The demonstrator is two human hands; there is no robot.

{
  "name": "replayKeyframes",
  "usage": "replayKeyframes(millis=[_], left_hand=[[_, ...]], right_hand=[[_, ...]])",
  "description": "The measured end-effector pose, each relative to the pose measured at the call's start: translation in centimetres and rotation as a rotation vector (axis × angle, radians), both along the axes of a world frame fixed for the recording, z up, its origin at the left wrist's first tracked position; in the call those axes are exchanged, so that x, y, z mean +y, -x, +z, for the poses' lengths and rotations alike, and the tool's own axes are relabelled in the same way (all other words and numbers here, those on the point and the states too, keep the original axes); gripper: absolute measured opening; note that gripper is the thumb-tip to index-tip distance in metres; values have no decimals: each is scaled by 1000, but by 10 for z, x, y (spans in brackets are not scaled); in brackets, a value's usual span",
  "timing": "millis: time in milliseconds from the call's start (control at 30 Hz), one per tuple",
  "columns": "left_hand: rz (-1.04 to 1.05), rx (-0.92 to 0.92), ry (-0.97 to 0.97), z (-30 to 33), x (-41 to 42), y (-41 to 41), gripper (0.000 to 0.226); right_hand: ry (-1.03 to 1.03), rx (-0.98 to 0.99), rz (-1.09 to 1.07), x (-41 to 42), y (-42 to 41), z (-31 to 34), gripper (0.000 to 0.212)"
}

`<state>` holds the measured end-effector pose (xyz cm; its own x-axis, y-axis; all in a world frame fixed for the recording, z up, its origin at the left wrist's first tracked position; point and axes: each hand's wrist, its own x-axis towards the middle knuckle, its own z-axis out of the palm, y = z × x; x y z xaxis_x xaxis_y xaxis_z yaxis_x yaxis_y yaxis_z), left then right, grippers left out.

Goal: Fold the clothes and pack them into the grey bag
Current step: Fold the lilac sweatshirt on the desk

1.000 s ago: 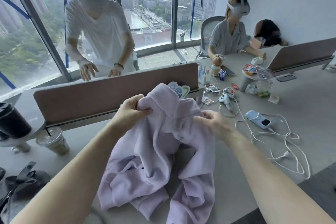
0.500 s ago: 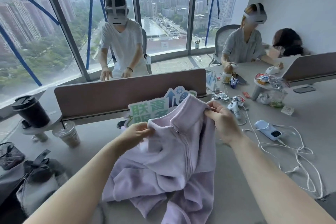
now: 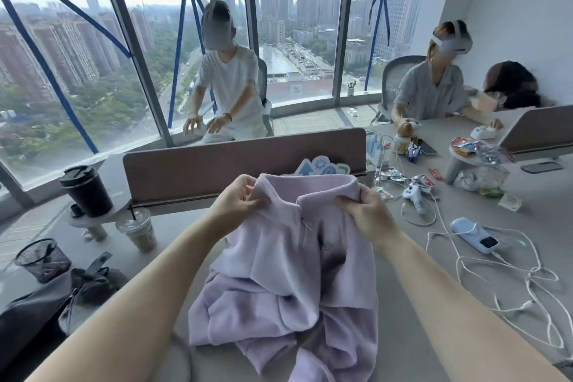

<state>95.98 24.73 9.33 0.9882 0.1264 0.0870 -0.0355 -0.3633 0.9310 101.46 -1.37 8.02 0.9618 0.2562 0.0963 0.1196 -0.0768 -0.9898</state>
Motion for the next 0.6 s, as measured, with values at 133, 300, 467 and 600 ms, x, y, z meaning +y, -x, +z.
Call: replayKeyframes(millis=[133,300,467,600], left_hand=[[-125,335,-232,-26,14,12,41],[-192,178,62,-3,14,30,25],[-105,-231,33,105,22,23,12],[40,-411,-44,128,24,26,13]], right_hand=[[-129,14,150,8,13,29,22],[-175,-60,193,8,30,80,43],[-281,-255,-45,0,27,145,27],[-34,-188,-124,9,37,116,18]])
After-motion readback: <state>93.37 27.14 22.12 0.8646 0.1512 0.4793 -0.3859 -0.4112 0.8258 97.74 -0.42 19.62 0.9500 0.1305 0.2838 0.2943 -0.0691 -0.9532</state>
